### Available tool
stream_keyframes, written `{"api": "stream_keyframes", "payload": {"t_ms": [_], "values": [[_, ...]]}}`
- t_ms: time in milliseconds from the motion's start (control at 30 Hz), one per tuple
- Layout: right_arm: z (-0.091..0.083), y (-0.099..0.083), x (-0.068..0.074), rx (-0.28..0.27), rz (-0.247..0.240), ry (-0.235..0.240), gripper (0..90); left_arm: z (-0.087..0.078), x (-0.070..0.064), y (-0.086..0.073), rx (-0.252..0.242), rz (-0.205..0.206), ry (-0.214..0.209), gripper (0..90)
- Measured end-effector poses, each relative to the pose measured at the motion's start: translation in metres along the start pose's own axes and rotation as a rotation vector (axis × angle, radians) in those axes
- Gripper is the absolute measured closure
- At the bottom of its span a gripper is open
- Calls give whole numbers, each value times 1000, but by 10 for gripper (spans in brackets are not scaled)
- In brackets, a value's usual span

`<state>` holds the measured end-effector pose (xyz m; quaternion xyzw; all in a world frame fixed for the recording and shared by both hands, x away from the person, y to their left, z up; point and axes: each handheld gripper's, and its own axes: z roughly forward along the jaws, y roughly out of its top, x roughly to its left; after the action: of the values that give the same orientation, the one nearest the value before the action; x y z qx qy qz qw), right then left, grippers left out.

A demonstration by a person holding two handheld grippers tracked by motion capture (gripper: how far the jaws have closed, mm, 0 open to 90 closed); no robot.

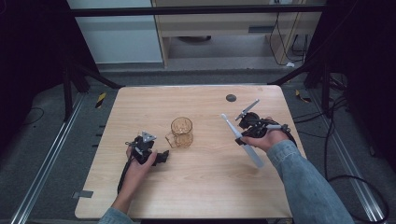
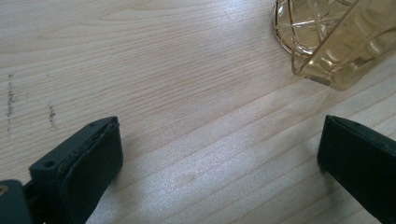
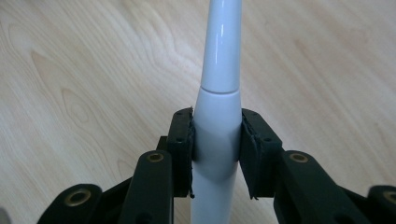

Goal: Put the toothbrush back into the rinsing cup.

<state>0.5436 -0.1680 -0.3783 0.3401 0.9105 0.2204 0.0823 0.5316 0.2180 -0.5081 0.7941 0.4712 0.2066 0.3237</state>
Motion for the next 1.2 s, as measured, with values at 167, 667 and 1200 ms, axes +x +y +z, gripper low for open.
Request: {"api": "stream_keyframes", "payload": {"t_ms": [167,667,1200], "values": [[-7,8,-3,-64,9,-9,672,0,0,0,-3,-1,0,0],[-11,34,-2,-189,18,-23,673,0,0,0,-4,1,2,0],[-13,58,0,-361,77,-68,672,0,0,0,-4,1,3,0]]}}
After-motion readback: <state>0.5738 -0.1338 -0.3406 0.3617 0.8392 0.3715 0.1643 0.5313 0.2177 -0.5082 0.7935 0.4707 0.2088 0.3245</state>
